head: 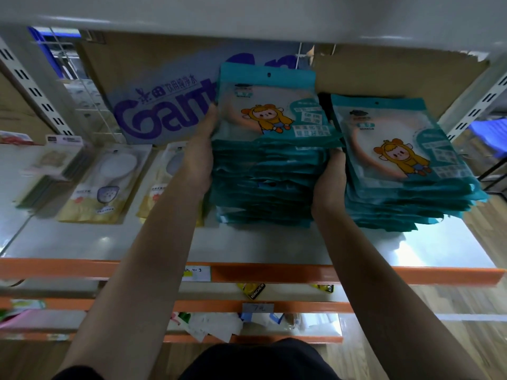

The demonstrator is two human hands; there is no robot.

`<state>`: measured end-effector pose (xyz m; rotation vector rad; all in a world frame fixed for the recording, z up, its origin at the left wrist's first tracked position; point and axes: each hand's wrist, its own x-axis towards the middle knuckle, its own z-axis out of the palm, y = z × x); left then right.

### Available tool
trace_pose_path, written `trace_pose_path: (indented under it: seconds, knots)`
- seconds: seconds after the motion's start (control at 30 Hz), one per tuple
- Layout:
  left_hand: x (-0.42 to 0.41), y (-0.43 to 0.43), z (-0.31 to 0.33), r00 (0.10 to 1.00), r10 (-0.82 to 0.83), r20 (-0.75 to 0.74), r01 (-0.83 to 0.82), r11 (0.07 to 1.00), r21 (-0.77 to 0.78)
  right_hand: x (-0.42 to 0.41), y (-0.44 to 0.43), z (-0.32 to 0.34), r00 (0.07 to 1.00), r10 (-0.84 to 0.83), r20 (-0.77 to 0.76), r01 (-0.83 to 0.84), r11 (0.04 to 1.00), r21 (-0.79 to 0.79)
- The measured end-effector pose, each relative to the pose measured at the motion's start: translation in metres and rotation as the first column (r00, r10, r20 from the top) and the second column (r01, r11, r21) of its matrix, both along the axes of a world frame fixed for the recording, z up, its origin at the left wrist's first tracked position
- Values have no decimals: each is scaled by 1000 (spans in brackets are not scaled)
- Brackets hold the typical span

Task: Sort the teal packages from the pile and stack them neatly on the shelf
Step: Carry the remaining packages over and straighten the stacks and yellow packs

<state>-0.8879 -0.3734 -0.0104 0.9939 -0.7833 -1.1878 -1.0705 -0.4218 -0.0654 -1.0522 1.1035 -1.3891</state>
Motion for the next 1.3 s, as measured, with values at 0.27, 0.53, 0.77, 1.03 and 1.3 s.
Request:
trace_pose_path:
  seconds: [0.27,0.53,0.77,1.03,1.3]
  knots:
    - [-22,32,-62,958,285,40,-281,956,-86,-1,39,-40,997,-78,-6,78,997,15]
    - [-31,10,-57,868,452,206,-472,879,63,12,16,-22,973,-225,-51,229,968,99]
    - [-21,19,-55,839,467,280,-503,861,73,0,32,-27,968,-204,-143,204,979,-14]
    - [-29,41,-33,477,654,587,-435,756,-489,-27,84,-42,908,-271,-320,102,883,-458]
    - [-125,41,-13,237,748,620,-75,650,-756,-116,71,-20,845,-447,-292,178,751,-636]
